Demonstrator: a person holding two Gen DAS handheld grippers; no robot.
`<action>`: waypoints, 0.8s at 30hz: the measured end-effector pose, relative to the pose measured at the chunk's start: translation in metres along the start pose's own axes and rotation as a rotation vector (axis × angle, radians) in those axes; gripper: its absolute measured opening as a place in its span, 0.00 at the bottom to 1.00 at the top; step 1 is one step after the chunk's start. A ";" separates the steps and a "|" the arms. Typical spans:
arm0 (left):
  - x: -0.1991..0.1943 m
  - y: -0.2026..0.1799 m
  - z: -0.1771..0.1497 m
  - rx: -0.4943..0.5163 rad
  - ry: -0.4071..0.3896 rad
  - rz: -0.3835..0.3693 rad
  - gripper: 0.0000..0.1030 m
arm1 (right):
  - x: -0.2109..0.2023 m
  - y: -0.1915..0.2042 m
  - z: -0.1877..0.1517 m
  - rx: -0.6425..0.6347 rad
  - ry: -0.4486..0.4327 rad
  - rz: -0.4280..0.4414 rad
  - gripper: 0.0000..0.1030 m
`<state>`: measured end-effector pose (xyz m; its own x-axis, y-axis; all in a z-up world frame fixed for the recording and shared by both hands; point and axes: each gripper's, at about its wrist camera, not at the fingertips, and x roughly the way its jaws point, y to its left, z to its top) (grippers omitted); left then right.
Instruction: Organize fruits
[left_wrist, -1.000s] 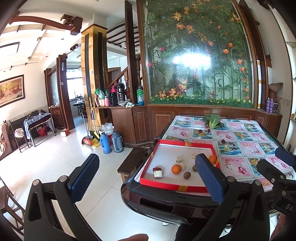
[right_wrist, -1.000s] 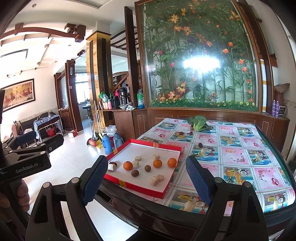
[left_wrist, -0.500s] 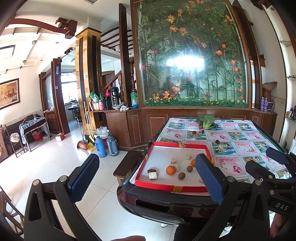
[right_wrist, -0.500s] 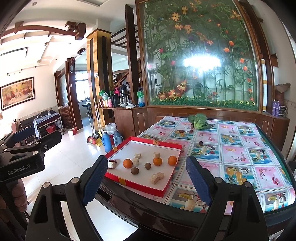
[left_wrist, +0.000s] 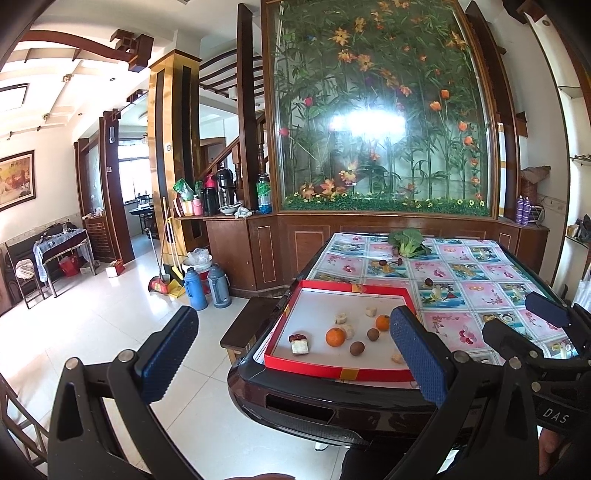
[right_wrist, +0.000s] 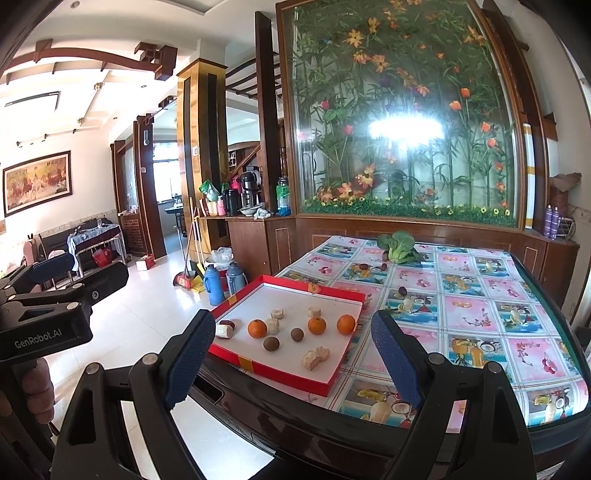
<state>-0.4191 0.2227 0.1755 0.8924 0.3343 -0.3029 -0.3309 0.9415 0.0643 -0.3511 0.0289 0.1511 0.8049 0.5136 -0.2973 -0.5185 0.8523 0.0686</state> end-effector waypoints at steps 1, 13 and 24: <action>0.000 0.000 0.000 0.000 0.001 -0.001 1.00 | -0.001 0.001 -0.001 0.000 0.001 0.000 0.84; 0.000 -0.004 0.001 -0.001 0.003 -0.012 1.00 | 0.000 0.002 -0.001 -0.003 0.002 -0.001 0.84; 0.000 -0.006 0.001 -0.003 0.010 -0.017 1.00 | 0.000 0.003 -0.001 -0.002 0.001 -0.001 0.84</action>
<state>-0.4167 0.2172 0.1765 0.8950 0.3178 -0.3130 -0.3167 0.9469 0.0559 -0.3530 0.0307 0.1508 0.8052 0.5122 -0.2987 -0.5179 0.8529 0.0663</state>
